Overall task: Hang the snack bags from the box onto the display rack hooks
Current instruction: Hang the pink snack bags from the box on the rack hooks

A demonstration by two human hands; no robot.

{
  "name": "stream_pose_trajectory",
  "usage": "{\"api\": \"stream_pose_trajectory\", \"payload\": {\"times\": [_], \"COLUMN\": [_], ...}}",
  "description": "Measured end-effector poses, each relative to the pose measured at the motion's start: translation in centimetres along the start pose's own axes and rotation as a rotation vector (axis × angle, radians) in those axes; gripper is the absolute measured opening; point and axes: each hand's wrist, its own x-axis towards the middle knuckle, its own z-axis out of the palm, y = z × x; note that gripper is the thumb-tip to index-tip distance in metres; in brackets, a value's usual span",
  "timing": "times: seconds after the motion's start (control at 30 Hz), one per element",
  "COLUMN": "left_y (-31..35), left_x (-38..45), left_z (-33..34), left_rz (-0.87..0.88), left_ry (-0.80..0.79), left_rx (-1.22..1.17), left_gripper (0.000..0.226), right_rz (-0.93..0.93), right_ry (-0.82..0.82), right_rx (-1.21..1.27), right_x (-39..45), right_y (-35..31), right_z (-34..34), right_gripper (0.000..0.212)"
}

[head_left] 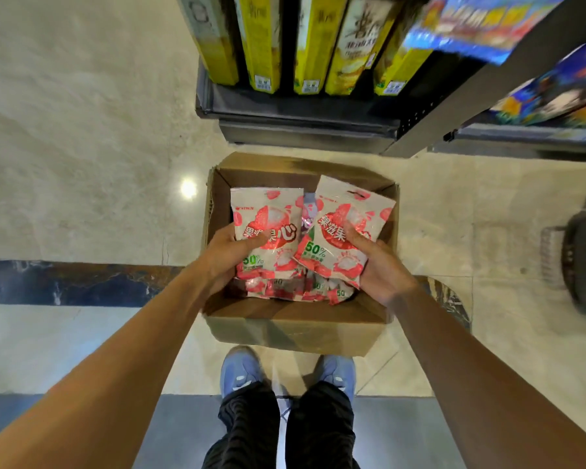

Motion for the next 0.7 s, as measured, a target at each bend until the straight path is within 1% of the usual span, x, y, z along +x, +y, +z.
{"api": "stream_pose_trajectory", "payload": {"times": [0.07, 0.1, 0.2, 0.3, 0.33, 0.4, 0.47, 0.53, 0.63, 0.7], "left_y": [3.0, 4.5, 9.5, 14.6, 16.3, 19.5, 22.5, 25.4, 29.3, 31.6], "left_x": [-2.2, -3.4, -7.5, -12.2, -13.9, -17.6, -21.2, -24.8, -29.8, -33.0], "left_z": [0.2, 0.4, 1.0, 1.5, 1.7, 1.9, 2.1, 2.3, 2.7, 2.9], "left_rz": [0.054, 0.085, 0.164, 0.248, 0.278, 0.344, 0.408, 0.472, 0.557, 0.601], "left_ry": [-0.021, -0.029, -0.048, -0.058, -0.068, -0.097, -0.117, -0.123, -0.141, -0.142], "left_rx": [-0.024, -0.028, -0.036, -0.026, -0.012, 0.002, -0.004, 0.010, 0.034, 0.038], "left_gripper": [0.038, 0.038, 0.037, 0.038, 0.036, 0.029, 0.024, 0.023, 0.015, 0.009], "right_rz": [-0.038, -0.055, -0.094, -0.147, -0.166, -0.209, -0.250, -0.293, -0.355, -0.393], "right_ry": [-0.069, -0.077, -0.087, -0.104, -0.118, -0.149, -0.176, -0.197, -0.237, -0.255], "right_rx": [-0.003, -0.009, -0.041, -0.082, -0.093, -0.106, -0.126, -0.116, -0.099, -0.104], "right_x": [-2.4, -3.7, -7.8, -12.6, -14.5, -18.0, -21.7, -25.2, -30.2, -33.3], "right_y": [-3.0, -4.5, -8.9, -13.2, -14.6, -17.2, -19.8, -22.1, -25.3, -27.3], "right_z": [1.3, 2.1, 4.4, 6.7, 7.4, 8.7, 10.0, 11.3, 13.2, 14.2], "right_gripper": [0.043, 0.041, 0.054, 0.062, 0.060, 0.047, 0.042, 0.043, 0.056, 0.054]}}
